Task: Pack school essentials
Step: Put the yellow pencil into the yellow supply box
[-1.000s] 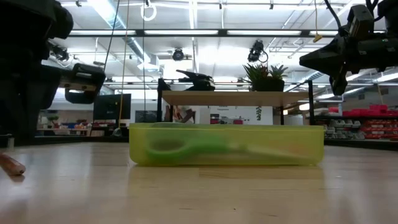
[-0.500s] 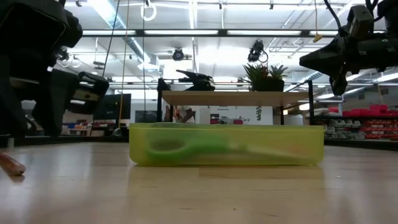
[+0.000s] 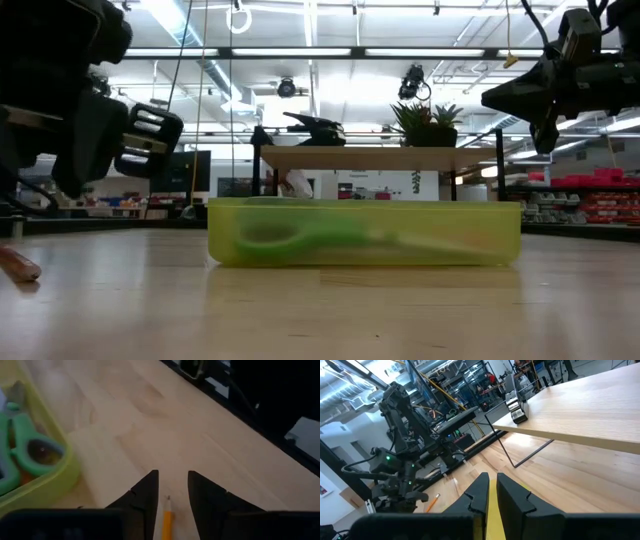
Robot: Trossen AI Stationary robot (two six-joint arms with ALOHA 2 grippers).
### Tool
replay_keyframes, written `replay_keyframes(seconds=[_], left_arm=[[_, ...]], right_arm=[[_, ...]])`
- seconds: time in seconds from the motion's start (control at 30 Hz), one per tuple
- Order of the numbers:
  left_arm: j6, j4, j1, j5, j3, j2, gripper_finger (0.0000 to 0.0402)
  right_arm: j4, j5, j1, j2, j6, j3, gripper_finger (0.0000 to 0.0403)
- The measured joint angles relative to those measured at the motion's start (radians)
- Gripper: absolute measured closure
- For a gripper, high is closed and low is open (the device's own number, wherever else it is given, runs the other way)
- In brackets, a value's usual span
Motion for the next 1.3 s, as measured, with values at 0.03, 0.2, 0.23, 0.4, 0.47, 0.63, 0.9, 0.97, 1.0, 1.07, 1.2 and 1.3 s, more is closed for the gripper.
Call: replay_keyframes(seconds=[0.03, 0.2, 0.23, 0.4, 0.47, 0.63, 0.9, 0.97, 1.0, 1.07, 1.2, 1.3], left_arm=[[0.015, 0.001, 0.000, 0.010, 0.000, 0.001, 0.0287], [0.085, 0.019, 0.002, 0.031, -0.025, 0.020, 0.0271], [0.085, 0.049, 0.005, 0.037, -0.040, 0.025, 0.0267], [0.084, 0.195, 0.024, 0.055, -0.136, 0.029, 0.0244], [0.105, 0.226, 0.037, 0.057, -0.166, 0.029, 0.0237], [0.115, 0.308, 0.078, 0.071, -0.223, 0.031, 0.0230], [0.117, 0.391, 0.130, 0.167, -0.286, 0.031, 0.0239], [0.129, 0.398, 0.133, 0.187, -0.289, 0.031, 0.0243], [0.143, 0.396, 0.133, 0.200, -0.290, 0.032, 0.0245], [0.180, 0.401, 0.133, 0.220, -0.288, 0.049, 0.0248], [0.194, 0.426, 0.133, 0.256, -0.289, 0.116, 0.0252], [0.195, 0.497, 0.137, 0.257, -0.289, 0.178, 0.0250]], right_arm=[[0.000, 0.000, 0.000, 0.000, 0.000, 0.000, 0.0361], [0.000, 0.000, 0.000, 0.000, 0.000, 0.000, 0.0361], [0.000, 0.000, 0.000, 0.000, 0.000, 0.000, 0.0361], [0.000, 0.000, 0.000, 0.000, 0.000, 0.000, 0.0361], [0.000, 0.000, 0.000, 0.000, 0.000, 0.000, 0.0361], [0.000, 0.000, 0.000, 0.000, 0.000, 0.000, 0.0361], [-0.001, 0.000, 0.000, 0.000, 0.000, 0.000, 0.0361], [-0.001, 0.000, 0.000, 0.000, 0.000, 0.000, 0.0361], [-0.001, 0.000, 0.000, 0.000, 0.000, 0.000, 0.0361], [0.000, 0.000, 0.000, 0.000, 0.000, 0.000, 0.0361], [-0.001, 0.000, 0.000, 0.000, 0.000, 0.000, 0.0361], [-0.001, 0.000, 0.000, 0.000, 0.000, 0.000, 0.0361]])
